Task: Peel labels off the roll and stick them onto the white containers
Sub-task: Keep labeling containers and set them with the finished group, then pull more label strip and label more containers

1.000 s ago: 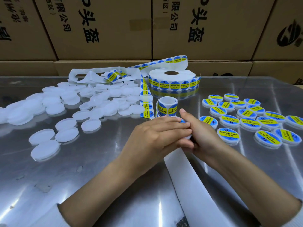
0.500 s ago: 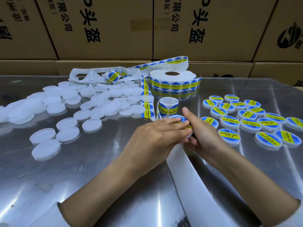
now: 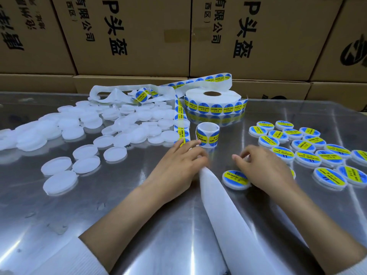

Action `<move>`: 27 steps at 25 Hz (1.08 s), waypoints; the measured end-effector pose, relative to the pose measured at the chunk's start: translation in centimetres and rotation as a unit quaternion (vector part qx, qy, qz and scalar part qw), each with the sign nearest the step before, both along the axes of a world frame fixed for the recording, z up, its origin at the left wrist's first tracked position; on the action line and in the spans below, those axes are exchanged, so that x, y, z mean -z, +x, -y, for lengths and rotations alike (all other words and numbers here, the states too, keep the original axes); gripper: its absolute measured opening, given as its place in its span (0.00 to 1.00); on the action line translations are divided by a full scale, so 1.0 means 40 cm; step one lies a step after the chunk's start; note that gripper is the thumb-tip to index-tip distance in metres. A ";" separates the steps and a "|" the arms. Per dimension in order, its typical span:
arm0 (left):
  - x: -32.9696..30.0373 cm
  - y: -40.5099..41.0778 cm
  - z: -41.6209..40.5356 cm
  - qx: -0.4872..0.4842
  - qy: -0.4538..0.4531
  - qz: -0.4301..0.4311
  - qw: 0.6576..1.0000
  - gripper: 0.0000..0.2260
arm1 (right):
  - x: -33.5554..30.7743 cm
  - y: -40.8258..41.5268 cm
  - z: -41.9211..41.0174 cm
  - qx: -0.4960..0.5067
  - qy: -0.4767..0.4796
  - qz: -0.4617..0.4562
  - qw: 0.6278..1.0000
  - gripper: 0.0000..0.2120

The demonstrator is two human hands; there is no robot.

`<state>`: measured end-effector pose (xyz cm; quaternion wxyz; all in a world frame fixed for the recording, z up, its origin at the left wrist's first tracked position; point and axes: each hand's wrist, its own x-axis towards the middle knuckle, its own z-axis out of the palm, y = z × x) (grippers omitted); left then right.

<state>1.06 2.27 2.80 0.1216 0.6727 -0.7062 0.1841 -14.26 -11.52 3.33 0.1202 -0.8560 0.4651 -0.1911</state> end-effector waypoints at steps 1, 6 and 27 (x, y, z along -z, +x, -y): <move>-0.012 -0.009 -0.006 0.013 -0.019 0.011 1.000 0.16 | 0.002 0.013 0.002 -0.027 0.000 0.056 0.998 0.12; -0.061 -0.098 -0.049 0.138 -0.015 -0.028 0.990 0.11 | -0.013 0.114 -0.012 -0.193 0.273 0.256 0.907 0.16; 0.056 -0.099 -0.020 -0.034 0.055 -0.206 0.976 0.33 | -0.022 0.066 0.019 -0.122 0.301 0.182 0.928 0.15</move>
